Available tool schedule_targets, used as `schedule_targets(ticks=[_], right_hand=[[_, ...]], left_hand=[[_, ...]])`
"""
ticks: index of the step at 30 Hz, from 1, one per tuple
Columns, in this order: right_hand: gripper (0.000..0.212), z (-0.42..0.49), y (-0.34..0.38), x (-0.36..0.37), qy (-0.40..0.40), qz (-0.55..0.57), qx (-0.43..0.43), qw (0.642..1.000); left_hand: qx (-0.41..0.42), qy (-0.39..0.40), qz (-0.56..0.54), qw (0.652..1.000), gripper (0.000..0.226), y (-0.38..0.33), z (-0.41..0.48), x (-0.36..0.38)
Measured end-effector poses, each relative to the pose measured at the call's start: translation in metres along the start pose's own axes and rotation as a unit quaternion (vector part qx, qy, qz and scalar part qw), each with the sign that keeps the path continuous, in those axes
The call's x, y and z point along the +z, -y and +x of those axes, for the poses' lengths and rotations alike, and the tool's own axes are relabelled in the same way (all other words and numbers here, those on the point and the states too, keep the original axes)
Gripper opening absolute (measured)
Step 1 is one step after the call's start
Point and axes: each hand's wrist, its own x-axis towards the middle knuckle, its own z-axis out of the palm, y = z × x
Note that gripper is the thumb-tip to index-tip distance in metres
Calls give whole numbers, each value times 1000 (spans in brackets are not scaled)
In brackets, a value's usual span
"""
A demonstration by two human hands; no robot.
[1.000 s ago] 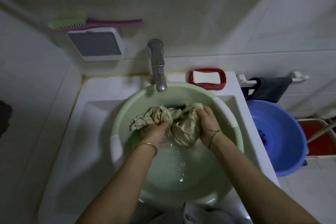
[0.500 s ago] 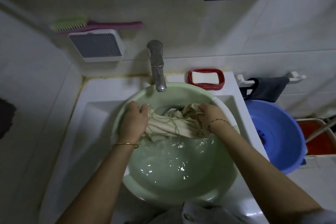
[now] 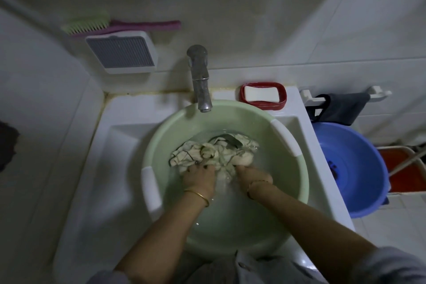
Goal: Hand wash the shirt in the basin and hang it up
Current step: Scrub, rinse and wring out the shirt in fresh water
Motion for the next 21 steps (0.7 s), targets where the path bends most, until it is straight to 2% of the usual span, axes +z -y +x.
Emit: schedule_targets(ticks=[3, 5, 7, 8, 9, 11, 13, 14, 15, 16, 17, 19, 21], right_hand=[[37, 1, -13, -15, 8, -30, 59, 998], [34, 3, -15, -26, 55, 9, 26, 998], [29, 0, -9, -37, 87, 80, -26, 993], [23, -3, -7, -42, 83, 161, -30, 983], [19, -5, -8, -48, 71, 278, -14, 958], [24, -12, -12, -57, 38, 484, 35, 873], [36, -20, -18, -65, 17, 572, 60, 818], [45, -24, -20, -68, 12, 597, 60, 800], [50, -25, -24, -71, 7, 609, 53, 791], [50, -28, -25, -76, 1, 606, 46, 794], [43, -26, -28, -76, -12, 577, 39, 816], [27, -26, -29, -78, -59, 412, 35, 909], [33, -22, -26, -71, -77, 206, 50, 974]], left_hand=[[1, 77, -7, 997, 47, 9, 3, -4], [18, 155, -130, 979, 57, 17, 4, -11], [44, 203, -290, 934, 40, 20, 0, -26], [44, 205, -358, 910, 29, 22, -3, -35], [37, 177, -411, 894, 23, 24, -4, -44], [-6, 68, -507, 859, 17, 31, -2, -54], [-51, -22, -604, 795, 20, 37, 3, -59], [-64, -55, -623, 778, 23, 39, 5, -61], [-68, -77, -618, 780, 22, 41, 6, -64], [-66, -94, -594, 796, 20, 43, 7, -68], [-58, -114, -560, 818, 19, 45, 7, -69], [-41, -133, -448, 883, 18, 46, 4, -68], [-24, -86, -357, 930, 16, 41, 1, -58]])
